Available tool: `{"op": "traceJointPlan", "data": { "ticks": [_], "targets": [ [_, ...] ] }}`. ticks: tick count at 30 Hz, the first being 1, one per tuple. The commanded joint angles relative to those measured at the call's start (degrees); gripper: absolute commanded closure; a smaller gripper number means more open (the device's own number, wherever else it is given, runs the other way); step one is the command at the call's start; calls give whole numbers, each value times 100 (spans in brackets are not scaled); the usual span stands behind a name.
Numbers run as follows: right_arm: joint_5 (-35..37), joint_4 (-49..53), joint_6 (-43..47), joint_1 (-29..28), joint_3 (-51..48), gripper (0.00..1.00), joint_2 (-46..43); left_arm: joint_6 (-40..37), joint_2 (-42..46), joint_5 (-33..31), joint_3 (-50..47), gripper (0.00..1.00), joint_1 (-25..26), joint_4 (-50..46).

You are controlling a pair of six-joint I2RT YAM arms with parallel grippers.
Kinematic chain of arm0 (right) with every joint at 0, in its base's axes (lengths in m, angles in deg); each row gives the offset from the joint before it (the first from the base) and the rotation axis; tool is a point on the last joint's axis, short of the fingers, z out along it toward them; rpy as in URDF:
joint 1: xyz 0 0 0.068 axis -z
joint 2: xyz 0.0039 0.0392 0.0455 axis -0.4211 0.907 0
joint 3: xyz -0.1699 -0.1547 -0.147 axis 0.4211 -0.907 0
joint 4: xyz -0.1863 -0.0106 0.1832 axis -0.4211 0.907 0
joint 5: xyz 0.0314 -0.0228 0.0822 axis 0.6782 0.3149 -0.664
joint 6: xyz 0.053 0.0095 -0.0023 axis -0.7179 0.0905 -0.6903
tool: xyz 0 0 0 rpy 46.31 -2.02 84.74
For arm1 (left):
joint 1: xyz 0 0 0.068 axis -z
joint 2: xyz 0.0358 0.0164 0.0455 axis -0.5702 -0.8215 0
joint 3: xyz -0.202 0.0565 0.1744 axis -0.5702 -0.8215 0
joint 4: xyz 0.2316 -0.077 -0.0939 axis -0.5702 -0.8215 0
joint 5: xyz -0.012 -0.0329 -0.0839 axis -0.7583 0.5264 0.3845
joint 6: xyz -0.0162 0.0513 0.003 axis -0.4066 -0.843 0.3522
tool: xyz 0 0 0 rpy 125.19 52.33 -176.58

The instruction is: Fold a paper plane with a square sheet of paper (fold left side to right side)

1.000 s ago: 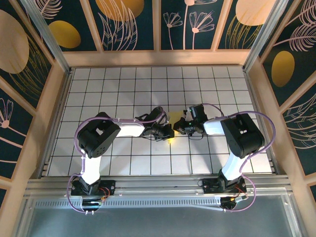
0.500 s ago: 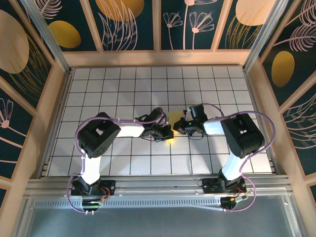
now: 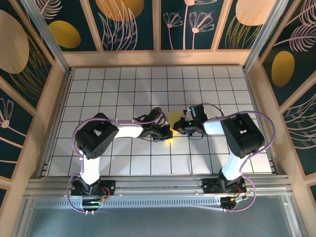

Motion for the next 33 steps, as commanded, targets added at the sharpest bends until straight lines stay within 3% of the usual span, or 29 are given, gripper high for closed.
{"op": "traceJointPlan", "data": {
  "ticks": [1,19,33],
  "targets": [
    [846,771,199,-103,-172,100,500,5,264,62,-71,100,28,-26],
    [891,847,222,-112,-110,100,534,-244,28,50,295,99,277,-373],
    [984,987,309,-110,-58,100,588,-522,-162,-375,524,99,278,-812]
  ]
}}
